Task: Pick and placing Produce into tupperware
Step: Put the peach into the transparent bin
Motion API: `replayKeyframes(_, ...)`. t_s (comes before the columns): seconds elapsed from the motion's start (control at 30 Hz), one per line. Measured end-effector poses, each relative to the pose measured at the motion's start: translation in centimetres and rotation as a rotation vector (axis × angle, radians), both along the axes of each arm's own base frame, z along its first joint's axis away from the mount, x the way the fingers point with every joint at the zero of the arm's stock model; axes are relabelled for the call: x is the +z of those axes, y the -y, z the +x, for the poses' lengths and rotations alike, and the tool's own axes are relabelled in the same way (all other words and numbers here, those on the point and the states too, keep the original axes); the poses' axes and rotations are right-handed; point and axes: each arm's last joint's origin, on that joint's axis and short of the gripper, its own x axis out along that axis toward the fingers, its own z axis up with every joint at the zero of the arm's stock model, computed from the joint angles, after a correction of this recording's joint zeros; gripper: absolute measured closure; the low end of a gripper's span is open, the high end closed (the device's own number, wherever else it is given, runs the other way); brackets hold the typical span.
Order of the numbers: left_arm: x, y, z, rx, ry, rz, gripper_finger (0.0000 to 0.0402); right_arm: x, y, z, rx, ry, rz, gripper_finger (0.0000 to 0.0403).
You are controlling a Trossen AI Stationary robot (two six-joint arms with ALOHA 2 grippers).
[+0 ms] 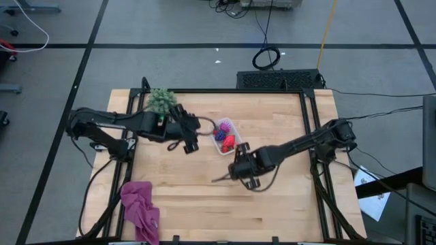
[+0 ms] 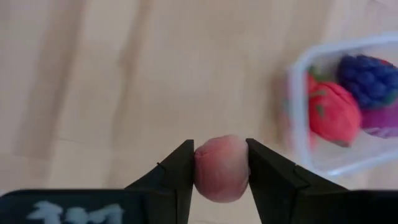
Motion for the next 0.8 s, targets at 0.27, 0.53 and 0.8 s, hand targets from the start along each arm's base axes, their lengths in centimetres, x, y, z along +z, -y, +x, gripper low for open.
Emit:
replayKeyframes(0.27,2.9,-5.0,-2.9,0.182,0.115,0.035,0.0108,1.4,5.2,1.7,-0.031,0.117,-0.020,0.0281)
replayKeyframes(0.53,4.2,-7.7,-5.0,0.280,0.172,0.021,0.0108,3.6,10.5,3.1,-0.067,0.332,-0.035,0.0281)
replayKeyframes(0.8,3.9,-9.1,-5.1,0.299,0.130,0.038,0.0108,2.9,14.7,3.6,-0.132,0.360,0.111,0.0281)
